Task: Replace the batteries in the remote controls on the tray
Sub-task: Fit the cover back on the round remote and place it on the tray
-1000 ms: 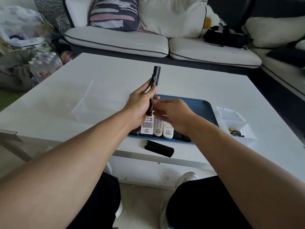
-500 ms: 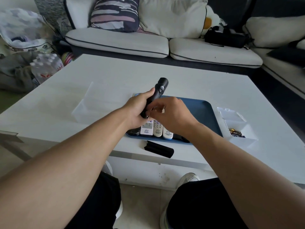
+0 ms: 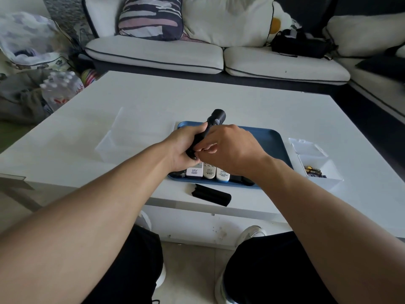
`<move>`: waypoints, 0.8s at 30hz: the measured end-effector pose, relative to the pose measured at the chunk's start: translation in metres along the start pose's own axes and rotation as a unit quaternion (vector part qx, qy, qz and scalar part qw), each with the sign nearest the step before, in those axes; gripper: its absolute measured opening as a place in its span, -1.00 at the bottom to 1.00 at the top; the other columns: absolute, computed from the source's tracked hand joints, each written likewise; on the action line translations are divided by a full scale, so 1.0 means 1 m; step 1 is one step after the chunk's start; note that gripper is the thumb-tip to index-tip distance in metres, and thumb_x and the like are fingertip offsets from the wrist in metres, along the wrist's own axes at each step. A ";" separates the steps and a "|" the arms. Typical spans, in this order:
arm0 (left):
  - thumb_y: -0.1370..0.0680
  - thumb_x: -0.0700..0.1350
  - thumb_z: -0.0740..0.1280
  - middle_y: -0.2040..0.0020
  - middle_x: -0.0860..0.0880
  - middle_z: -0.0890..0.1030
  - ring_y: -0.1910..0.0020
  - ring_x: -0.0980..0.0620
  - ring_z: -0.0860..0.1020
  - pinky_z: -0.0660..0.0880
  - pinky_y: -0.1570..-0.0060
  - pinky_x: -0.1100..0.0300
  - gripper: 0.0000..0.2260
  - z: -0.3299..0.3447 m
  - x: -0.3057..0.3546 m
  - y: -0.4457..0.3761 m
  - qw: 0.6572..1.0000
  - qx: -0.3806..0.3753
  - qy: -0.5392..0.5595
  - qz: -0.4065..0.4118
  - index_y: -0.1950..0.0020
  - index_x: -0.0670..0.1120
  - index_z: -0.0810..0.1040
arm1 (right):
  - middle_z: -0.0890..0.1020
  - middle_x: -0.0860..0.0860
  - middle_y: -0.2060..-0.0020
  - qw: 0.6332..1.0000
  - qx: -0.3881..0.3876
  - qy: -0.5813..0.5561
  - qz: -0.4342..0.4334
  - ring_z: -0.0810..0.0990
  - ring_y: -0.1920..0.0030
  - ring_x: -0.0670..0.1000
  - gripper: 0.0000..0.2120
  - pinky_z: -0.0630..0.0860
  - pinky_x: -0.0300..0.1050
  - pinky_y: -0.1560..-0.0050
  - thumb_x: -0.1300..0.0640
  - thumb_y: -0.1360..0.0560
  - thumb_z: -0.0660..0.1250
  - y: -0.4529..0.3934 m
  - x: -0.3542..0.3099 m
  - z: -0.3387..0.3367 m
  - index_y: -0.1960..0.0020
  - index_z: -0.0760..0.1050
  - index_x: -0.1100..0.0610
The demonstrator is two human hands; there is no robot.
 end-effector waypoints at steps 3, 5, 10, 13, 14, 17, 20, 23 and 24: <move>-0.66 -0.14 0.27 0.36 -0.04 0.52 0.44 0.05 0.54 0.49 0.45 0.27 -0.80 -0.002 -0.001 0.000 0.999 0.028 -0.001 -0.017 0.14 -0.12 0.57 | 0.63 -0.15 0.08 0.997 0.042 0.055 -0.034 0.58 0.17 0.07 -0.82 0.48 -0.09 0.20 0.01 -0.39 0.34 0.003 -0.007 0.001 0.07 0.67 -0.15; -0.62 -0.27 0.23 0.35 -0.04 0.41 0.40 0.07 0.44 0.45 0.51 0.32 -0.76 -0.004 -0.002 -0.002 0.999 0.039 -0.009 -0.022 0.24 -0.11 0.47 | 0.60 -0.09 0.13 0.994 0.063 0.067 -0.051 0.55 0.25 0.13 -0.82 0.48 -0.07 0.25 0.01 -0.36 0.30 0.003 -0.010 0.002 0.12 0.66 -0.08; -0.60 -0.38 0.08 0.43 -0.03 0.43 0.51 0.09 0.45 0.41 0.52 0.35 -0.65 0.000 -0.007 -0.002 0.999 0.011 -0.021 -0.042 0.31 -0.10 0.44 | 0.54 -0.11 0.12 0.997 0.037 0.022 -0.068 0.53 0.21 0.07 -0.83 0.53 0.00 0.22 0.01 -0.45 0.24 0.003 -0.008 0.004 0.11 0.62 -0.04; -0.61 -0.38 0.07 0.43 -0.06 0.47 0.52 0.06 0.51 0.46 0.50 0.31 -0.55 0.000 -0.010 -0.003 0.999 -0.003 -0.002 -0.051 0.41 -0.15 0.52 | 0.48 -0.11 0.08 0.997 -0.001 -0.037 -0.072 0.53 0.15 0.01 -0.88 0.53 0.01 0.12 0.04 -0.50 0.27 0.004 -0.004 0.011 0.05 0.58 -0.01; -0.61 -0.38 0.08 0.38 -0.06 0.47 0.45 0.06 0.51 0.48 0.41 0.26 -0.57 -0.001 -0.011 -0.003 0.998 -0.002 0.010 -0.059 0.39 -0.16 0.52 | 0.48 -0.11 0.07 0.996 -0.008 -0.055 -0.072 0.53 0.12 -0.03 -0.87 0.52 -0.07 0.08 0.05 -0.51 0.28 0.004 -0.002 0.011 0.03 0.60 -0.01; -0.60 -0.39 0.07 0.32 -0.11 0.48 0.38 0.02 0.50 0.47 0.24 0.21 -0.62 -0.007 -0.013 -0.009 0.995 0.016 0.055 -0.076 0.30 -0.20 0.55 | 0.49 -0.09 0.02 0.992 -0.042 -0.100 -0.063 0.49 0.10 -0.16 -0.83 0.37 -0.41 0.06 0.14 -0.57 0.31 0.001 0.005 0.012 -0.09 0.65 0.01; -0.65 -0.35 0.11 0.37 -0.15 0.55 0.35 0.00 0.53 0.66 0.27 0.04 -0.62 -0.008 -0.020 -0.014 0.992 0.022 0.088 -0.085 0.28 -0.28 0.59 | 0.53 -0.03 -0.03 0.993 -0.054 -0.080 -0.072 0.49 0.03 -0.11 -0.74 0.35 -0.44 0.03 0.27 -0.60 0.28 -0.001 0.011 0.013 -0.19 0.64 0.06; -0.65 -0.34 0.13 0.30 -0.16 0.56 0.31 -0.04 0.55 0.66 0.35 -0.09 -0.75 -0.009 -0.021 -0.017 0.993 0.051 0.072 -0.081 0.17 -0.27 0.52 | 0.56 -0.01 -0.03 0.993 -0.066 -0.053 -0.079 0.53 -0.01 -0.03 -0.76 0.43 -0.24 -0.04 0.29 -0.59 0.28 -0.002 0.017 0.016 -0.16 0.63 0.09; -0.65 -0.33 0.14 0.27 -0.17 0.57 0.29 -0.05 0.57 0.66 0.31 -0.13 -0.77 -0.010 -0.021 -0.020 0.993 0.053 0.071 -0.078 0.14 -0.27 0.52 | 0.56 -0.03 -0.01 0.993 -0.065 -0.037 -0.088 0.53 0.01 -0.02 -0.78 0.47 -0.15 -0.04 0.30 -0.59 0.27 -0.003 0.017 0.016 -0.13 0.61 0.09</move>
Point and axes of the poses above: each hand's wrist, its own y-axis away from the middle knuckle, its own z-axis out of the palm, x = y × z, the point moved 8 cm from there along -y, towards the middle knuckle
